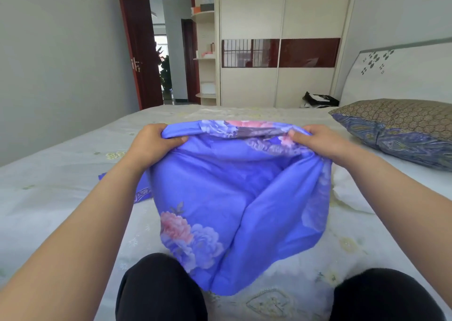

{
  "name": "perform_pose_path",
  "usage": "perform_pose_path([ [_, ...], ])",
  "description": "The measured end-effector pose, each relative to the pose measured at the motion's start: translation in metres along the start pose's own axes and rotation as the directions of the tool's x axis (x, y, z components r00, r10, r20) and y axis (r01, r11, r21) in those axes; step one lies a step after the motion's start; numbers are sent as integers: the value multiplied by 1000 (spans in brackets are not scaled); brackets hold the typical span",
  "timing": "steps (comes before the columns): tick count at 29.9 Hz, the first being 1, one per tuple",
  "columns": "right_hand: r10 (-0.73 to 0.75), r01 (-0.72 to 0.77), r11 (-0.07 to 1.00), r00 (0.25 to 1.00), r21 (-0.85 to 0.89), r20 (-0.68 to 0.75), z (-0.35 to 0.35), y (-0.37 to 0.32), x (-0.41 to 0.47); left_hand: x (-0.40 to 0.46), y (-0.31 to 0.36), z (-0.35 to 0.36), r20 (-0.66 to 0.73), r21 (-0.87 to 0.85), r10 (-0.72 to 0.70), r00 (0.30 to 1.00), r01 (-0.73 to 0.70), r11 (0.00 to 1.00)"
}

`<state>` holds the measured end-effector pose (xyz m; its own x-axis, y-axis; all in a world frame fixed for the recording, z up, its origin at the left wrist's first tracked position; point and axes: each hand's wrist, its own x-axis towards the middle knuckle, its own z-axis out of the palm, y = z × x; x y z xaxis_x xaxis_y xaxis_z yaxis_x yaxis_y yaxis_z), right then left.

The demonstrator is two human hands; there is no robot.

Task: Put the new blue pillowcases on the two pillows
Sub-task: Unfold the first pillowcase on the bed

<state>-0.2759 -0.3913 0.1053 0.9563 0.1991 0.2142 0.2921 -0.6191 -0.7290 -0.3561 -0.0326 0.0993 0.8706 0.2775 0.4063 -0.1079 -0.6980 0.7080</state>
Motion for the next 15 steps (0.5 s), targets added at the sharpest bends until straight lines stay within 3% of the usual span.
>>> perform_pose_path([
  [2,-17,63,950,989,-307,150,3,-7,-5,-4,5,4,-15,-39,46,999,-46,998],
  [3,-64,136,929,975,-345,213,10,-14,-8,-6,10,9,33,-58,86,996,-84,995],
  [5,-237,300,932,928,-201,287,29,-41,-19,-10,28,24,148,-68,201,968,-192,979],
  [7,-293,339,935,905,-104,309,51,-65,-23,-11,50,40,186,-101,312,932,-298,949],
  [9,-184,291,927,902,-235,391,67,-78,-21,-5,59,54,108,-70,380,919,-374,925],
  [10,-113,238,933,905,-270,410,72,-80,-19,-2,57,60,4,52,385,923,-385,921],
  [11,-64,163,964,909,-210,412,76,-79,-17,-4,56,63,-122,188,378,918,-353,917],
  [12,-14,25,999,919,-24,394,78,-77,-14,-10,54,67,-240,263,379,894,-316,912],
  [13,51,-137,967,930,216,363,80,-74,-9,-21,56,72,-320,265,390,864,-313,912],
  [15,106,-303,730,936,612,337,78,-69,2,-42,61,87,-318,254,455,832,-387,886],
])
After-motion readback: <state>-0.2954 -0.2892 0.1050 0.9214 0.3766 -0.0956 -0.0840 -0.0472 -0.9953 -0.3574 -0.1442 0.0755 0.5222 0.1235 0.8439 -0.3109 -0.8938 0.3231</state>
